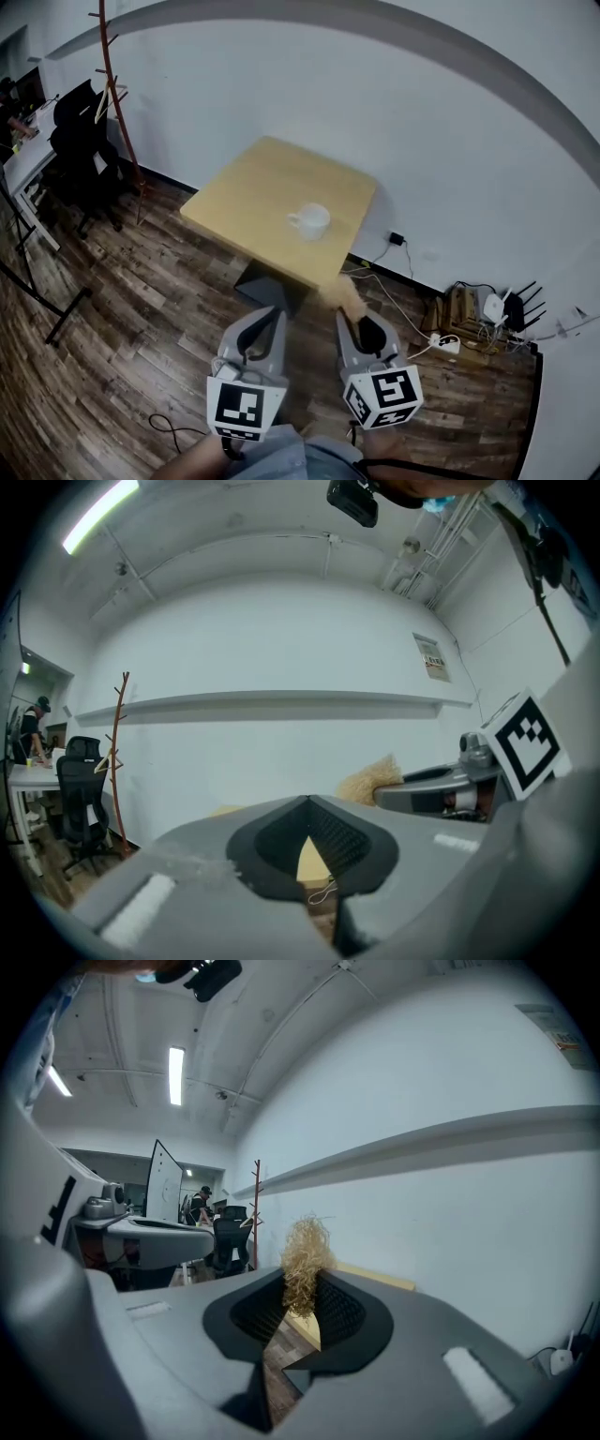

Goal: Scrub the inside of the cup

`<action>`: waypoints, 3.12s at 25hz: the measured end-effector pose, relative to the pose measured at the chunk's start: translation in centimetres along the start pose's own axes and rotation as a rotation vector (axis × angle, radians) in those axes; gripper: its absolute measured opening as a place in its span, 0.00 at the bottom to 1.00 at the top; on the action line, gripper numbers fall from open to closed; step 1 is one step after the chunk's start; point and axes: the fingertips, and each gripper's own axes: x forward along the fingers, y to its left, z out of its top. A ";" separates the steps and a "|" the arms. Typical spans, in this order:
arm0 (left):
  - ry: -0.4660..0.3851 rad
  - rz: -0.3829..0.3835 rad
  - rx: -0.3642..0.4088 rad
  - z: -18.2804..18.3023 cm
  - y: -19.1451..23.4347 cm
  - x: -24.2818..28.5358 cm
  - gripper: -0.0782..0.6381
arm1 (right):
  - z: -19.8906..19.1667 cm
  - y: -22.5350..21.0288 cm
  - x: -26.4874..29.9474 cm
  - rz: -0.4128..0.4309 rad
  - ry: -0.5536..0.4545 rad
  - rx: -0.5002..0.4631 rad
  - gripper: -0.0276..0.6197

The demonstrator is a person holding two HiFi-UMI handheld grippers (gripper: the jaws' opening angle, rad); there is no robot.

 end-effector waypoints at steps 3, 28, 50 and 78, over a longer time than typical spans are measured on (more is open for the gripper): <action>0.014 -0.024 -0.033 -0.5 0.1 1.4 0.14 | 0.0 -0.6 0.6 -0.024 0.008 0.001 0.16; 0.082 -0.088 0.032 -1.8 6.8 25.1 0.14 | 0.2 -14.5 20.5 -0.003 0.033 0.044 0.16; 0.105 -0.186 0.020 -3.9 12.5 34.3 0.14 | -0.8 -17.2 29.2 0.021 0.132 0.061 0.16; 0.234 -0.891 0.154 -23.1 13.0 39.9 0.37 | -14.2 -15.6 35.0 0.019 0.493 0.245 0.16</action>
